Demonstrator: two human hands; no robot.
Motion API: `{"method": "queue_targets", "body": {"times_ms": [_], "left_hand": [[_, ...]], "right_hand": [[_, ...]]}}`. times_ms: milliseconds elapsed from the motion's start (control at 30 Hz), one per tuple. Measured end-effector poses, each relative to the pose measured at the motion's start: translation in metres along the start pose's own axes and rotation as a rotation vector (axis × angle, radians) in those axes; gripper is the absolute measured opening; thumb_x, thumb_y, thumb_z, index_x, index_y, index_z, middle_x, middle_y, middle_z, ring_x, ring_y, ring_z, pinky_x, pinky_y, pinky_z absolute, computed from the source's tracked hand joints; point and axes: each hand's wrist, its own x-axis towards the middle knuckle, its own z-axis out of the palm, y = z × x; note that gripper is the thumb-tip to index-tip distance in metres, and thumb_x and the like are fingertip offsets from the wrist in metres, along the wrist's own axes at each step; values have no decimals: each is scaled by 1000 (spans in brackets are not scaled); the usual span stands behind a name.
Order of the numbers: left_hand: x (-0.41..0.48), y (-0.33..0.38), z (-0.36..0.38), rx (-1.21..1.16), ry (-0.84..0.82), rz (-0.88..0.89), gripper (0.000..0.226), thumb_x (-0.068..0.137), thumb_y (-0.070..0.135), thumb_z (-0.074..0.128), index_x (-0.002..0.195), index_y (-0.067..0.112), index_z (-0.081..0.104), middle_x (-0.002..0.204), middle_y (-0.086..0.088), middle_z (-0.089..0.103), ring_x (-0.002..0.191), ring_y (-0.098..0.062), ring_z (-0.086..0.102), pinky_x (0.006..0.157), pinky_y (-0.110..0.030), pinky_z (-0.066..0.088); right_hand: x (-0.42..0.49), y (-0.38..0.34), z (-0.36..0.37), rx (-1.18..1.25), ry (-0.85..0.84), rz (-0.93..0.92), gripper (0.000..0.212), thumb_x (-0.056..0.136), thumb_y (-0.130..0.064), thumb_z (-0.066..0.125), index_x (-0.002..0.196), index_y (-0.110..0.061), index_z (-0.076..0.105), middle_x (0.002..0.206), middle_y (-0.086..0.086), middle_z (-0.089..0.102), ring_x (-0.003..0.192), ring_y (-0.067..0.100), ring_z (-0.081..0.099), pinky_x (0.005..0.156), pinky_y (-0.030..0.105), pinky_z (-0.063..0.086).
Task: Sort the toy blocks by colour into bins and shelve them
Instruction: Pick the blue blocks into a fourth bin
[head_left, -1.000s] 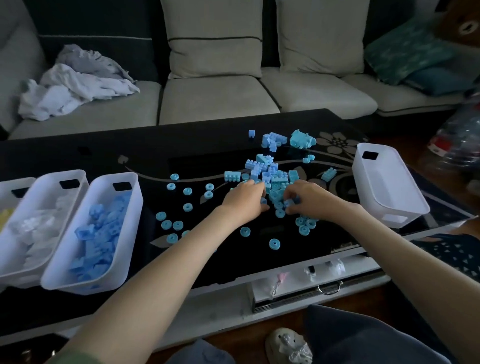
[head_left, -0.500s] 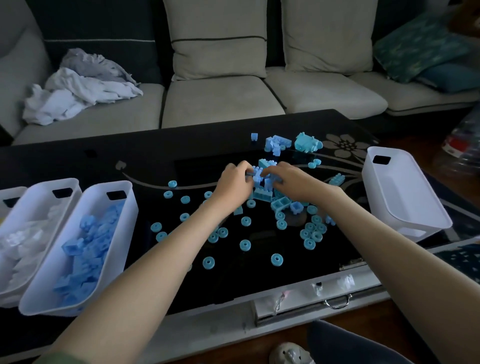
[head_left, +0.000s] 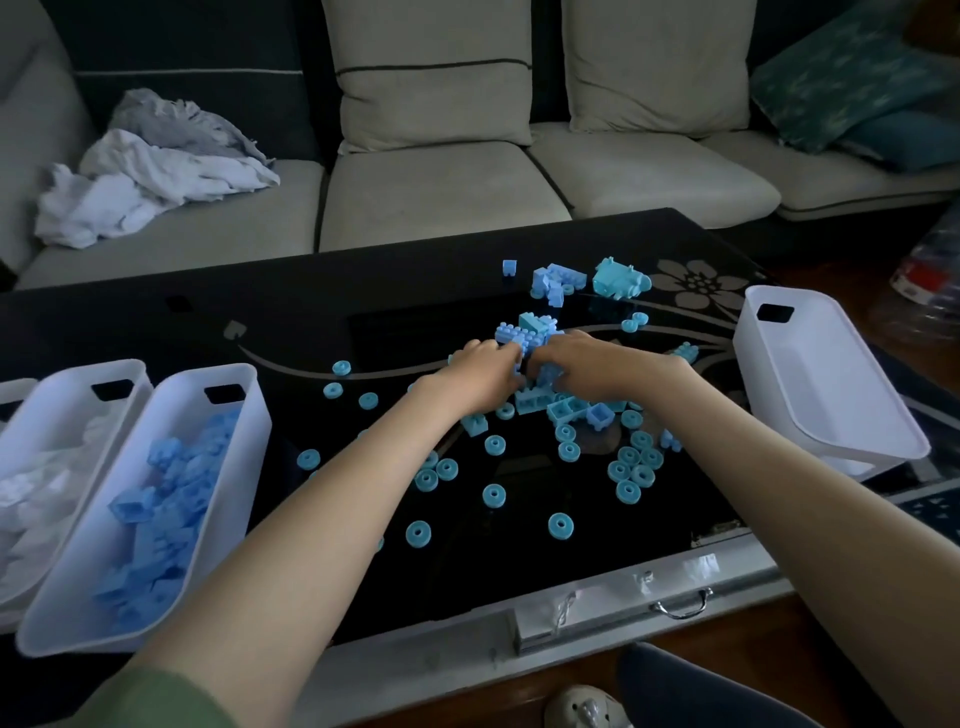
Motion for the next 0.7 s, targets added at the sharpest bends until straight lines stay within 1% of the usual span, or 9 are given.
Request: {"method": "queue_targets", "body": {"times_ms": [167, 233, 267, 333, 367, 467, 500, 567, 700], "left_hand": [[-15, -5, -3, -93, 88, -5, 28, 99, 26, 45, 123, 11, 50, 119, -11, 52, 112, -26, 47, 89, -34, 41], [-26, -7, -9, -261, 151, -14, 26, 99, 25, 47, 119, 10, 53, 110, -9, 57, 91, -18, 54, 72, -27, 44], [-33, -8, -14, -339, 178, -30, 24, 99, 25, 46, 117, 10, 54, 102, -5, 57, 79, -13, 52, 62, -23, 41], [-47, -10, -22, -374, 206, -56, 22, 99, 26, 45, 114, 13, 55, 95, 0, 55, 68, -7, 47, 55, -20, 35], [-55, -13, -26, -332, 208, -48, 22, 99, 26, 45, 114, 13, 54, 98, -1, 55, 71, -8, 48, 56, -21, 35], [-81, -23, -31, -186, 203, -13, 24, 100, 26, 45, 117, 12, 55, 113, -5, 54, 93, -17, 53, 74, -24, 41], [-93, -30, -34, -160, 209, -20, 25, 100, 26, 45, 118, 12, 55, 114, -4, 54, 96, -18, 53, 76, -26, 41], [-111, -39, -39, -138, 226, -39, 25, 100, 26, 45, 118, 12, 55, 114, -5, 54, 96, -18, 52, 75, -26, 39], [-152, -68, -52, -178, 277, -148, 24, 99, 27, 46, 118, 14, 55, 114, -4, 55, 90, -14, 48, 73, -25, 35]], "right_hand": [[-8, -6, 1, -62, 79, 45, 21, 94, -14, 46, 113, -15, 55, 114, 5, 52, 114, 23, 44, 89, 35, 41], [-10, -8, 1, -110, 72, 72, 21, 94, -14, 45, 112, -15, 54, 115, 5, 51, 113, 23, 45, 87, 33, 38], [-11, -9, 1, -141, 65, 84, 21, 94, -14, 44, 113, -14, 53, 116, 5, 50, 113, 23, 45, 85, 32, 36], [-12, -10, 1, -181, 64, 103, 21, 94, -12, 44, 113, -13, 53, 116, 5, 50, 111, 24, 46, 83, 30, 34], [-13, -12, 1, -192, 71, 103, 20, 94, -13, 44, 112, -13, 54, 115, 5, 50, 110, 23, 46, 84, 30, 35], [-17, -16, -1, -187, 130, 104, 16, 94, -21, 47, 105, -12, 54, 111, 5, 52, 111, 24, 46, 90, 34, 38], [-17, -22, -2, -174, 174, 92, 14, 93, -24, 48, 100, -12, 53, 107, 5, 52, 109, 25, 47, 89, 34, 40], [-19, -30, -7, -111, 290, 74, 18, 93, -27, 50, 94, -9, 52, 102, 6, 53, 104, 26, 49, 83, 35, 42], [-19, -73, -17, 61, 429, -25, 24, 94, -28, 52, 107, -8, 56, 104, 6, 53, 97, 21, 50, 78, 30, 39]]}}
